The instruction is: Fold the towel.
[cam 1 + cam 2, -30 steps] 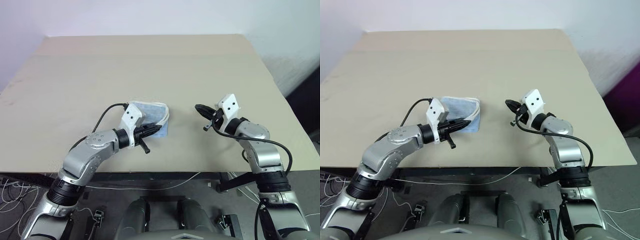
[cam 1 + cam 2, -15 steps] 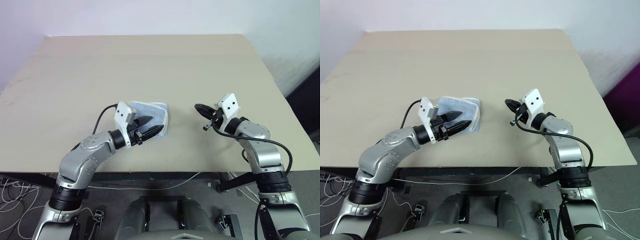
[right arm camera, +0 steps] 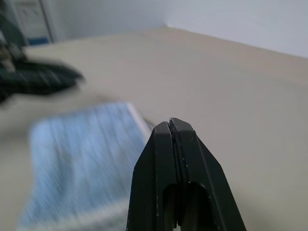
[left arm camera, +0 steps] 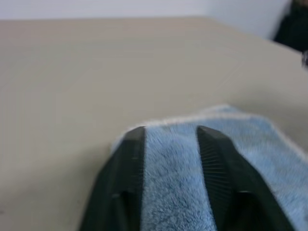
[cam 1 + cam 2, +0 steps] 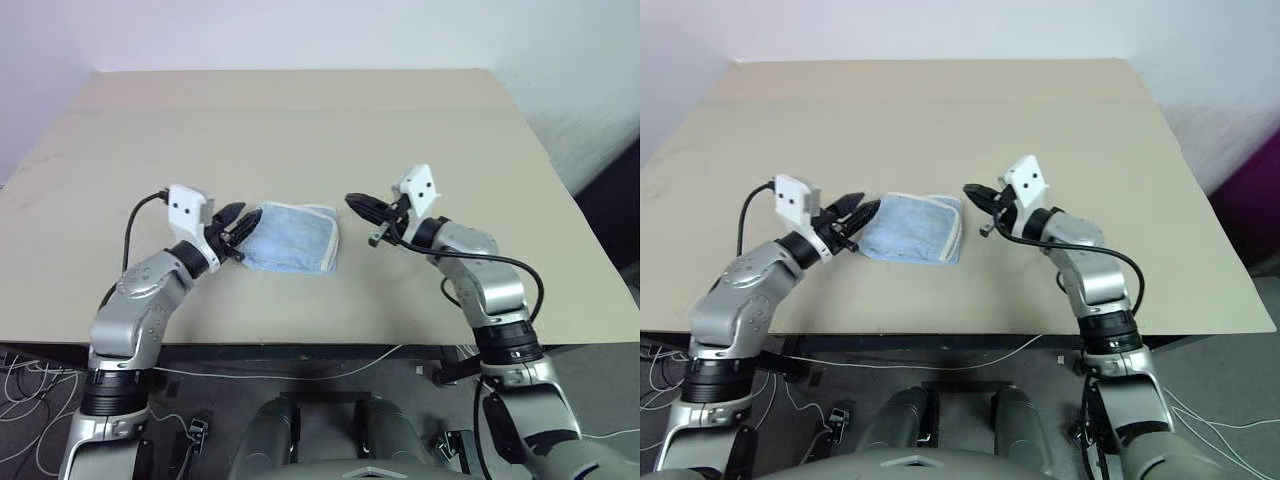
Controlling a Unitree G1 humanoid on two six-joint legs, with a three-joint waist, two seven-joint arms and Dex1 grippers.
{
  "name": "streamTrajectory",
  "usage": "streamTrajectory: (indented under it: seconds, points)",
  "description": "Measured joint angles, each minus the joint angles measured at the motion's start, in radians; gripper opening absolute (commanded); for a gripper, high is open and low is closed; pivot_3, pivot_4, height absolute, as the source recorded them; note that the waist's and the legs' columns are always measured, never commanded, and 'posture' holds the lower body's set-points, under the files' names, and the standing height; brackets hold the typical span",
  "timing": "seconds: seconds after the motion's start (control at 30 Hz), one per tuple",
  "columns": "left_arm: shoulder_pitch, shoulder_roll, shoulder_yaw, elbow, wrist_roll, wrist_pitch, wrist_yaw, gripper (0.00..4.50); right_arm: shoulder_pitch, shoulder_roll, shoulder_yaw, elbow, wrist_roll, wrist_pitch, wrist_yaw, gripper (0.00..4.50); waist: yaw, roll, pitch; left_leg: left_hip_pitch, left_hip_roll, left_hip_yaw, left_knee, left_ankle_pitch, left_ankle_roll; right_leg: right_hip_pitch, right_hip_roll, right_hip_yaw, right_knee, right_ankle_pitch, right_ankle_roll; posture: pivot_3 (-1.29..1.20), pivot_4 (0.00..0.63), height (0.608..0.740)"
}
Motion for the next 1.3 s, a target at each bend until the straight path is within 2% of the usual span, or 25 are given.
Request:
streamTrajectory:
  seconds: [0.07,0.3,0.43,0.53,0.7,0.83,0.93,1.13,1.3]
  points:
    - [-0.028,-0.005,-0.030,0.041,0.040,-0.022,-0.006,0.02,-0.015,0.039,0.028,0.024,0.003,0.021,0.001,0.00,-0.002,0.000,0.000,0.000,0.000,0.000,0.000,0.000,0.000,-0.001,0.000,0.000,0.000,0.000,0.000,0.00,0.150,0.740]
    - [-0.039,-0.026,-0.107,0.179,0.151,-0.055,-0.026,0.02,-0.001,0.085,0.156,0.225,-0.103,0.006,-0.009,0.00,-0.003,0.000,0.000,-0.002,0.000,0.000,0.000,0.000,0.000,-0.003,0.000,0.000,0.001,0.000,0.000,0.00,0.150,0.740]
    - [-0.035,-0.027,-0.127,0.203,0.210,-0.094,-0.022,0.02,0.010,0.089,0.176,0.255,-0.137,-0.037,-0.009,0.00,-0.003,0.000,-0.002,-0.001,0.000,0.000,0.000,0.000,0.000,-0.002,0.000,0.000,0.001,0.000,0.000,0.00,0.150,0.740]
    - [-0.015,-0.060,-0.099,0.197,0.191,-0.108,-0.023,0.02,0.029,0.088,0.175,0.254,-0.147,-0.082,-0.011,0.00,-0.003,0.001,-0.002,-0.001,0.000,0.000,0.000,0.000,0.000,-0.002,0.000,0.000,0.001,0.000,0.000,0.00,0.150,0.740]
    - [0.004,-0.113,0.024,0.146,0.067,-0.105,-0.018,0.02,0.071,0.060,0.136,0.181,-0.118,-0.106,0.006,0.00,-0.002,0.000,-0.001,-0.003,0.000,0.000,0.001,0.000,0.000,-0.004,-0.001,0.000,0.001,0.000,0.000,0.00,0.150,0.740]
    - [0.004,-0.055,0.134,0.105,0.025,-0.102,-0.011,0.00,0.083,-0.012,0.052,0.037,-0.018,0.020,0.044,1.21,-0.004,0.000,-0.001,-0.003,0.001,0.000,0.000,0.000,0.000,-0.004,-0.001,0.000,0.002,0.000,0.000,0.00,0.150,0.740]
    - [0.036,0.012,0.167,0.106,0.034,-0.109,-0.024,0.00,0.088,-0.044,-0.007,-0.022,0.070,0.160,0.053,2.31,-0.006,0.000,-0.001,-0.003,0.001,0.000,0.000,0.000,0.000,-0.004,-0.001,0.000,0.001,0.000,0.000,0.00,0.150,0.740]
    - [0.108,0.074,0.163,0.106,0.064,-0.143,-0.076,0.00,0.058,0.014,-0.128,0.030,0.285,0.554,-0.019,4.39,-0.003,0.000,-0.001,-0.003,0.001,0.000,0.000,0.000,0.000,-0.004,-0.003,0.001,0.001,0.000,0.000,0.00,0.150,0.740]
    - [0.152,0.073,0.164,0.080,0.048,-0.147,-0.107,0.00,-0.011,0.070,-0.208,0.137,0.348,0.696,-0.113,4.46,-0.004,0.000,-0.001,-0.003,0.000,0.000,-0.001,0.000,0.000,-0.004,-0.003,0.001,0.001,0.000,0.000,0.00,0.150,0.740]
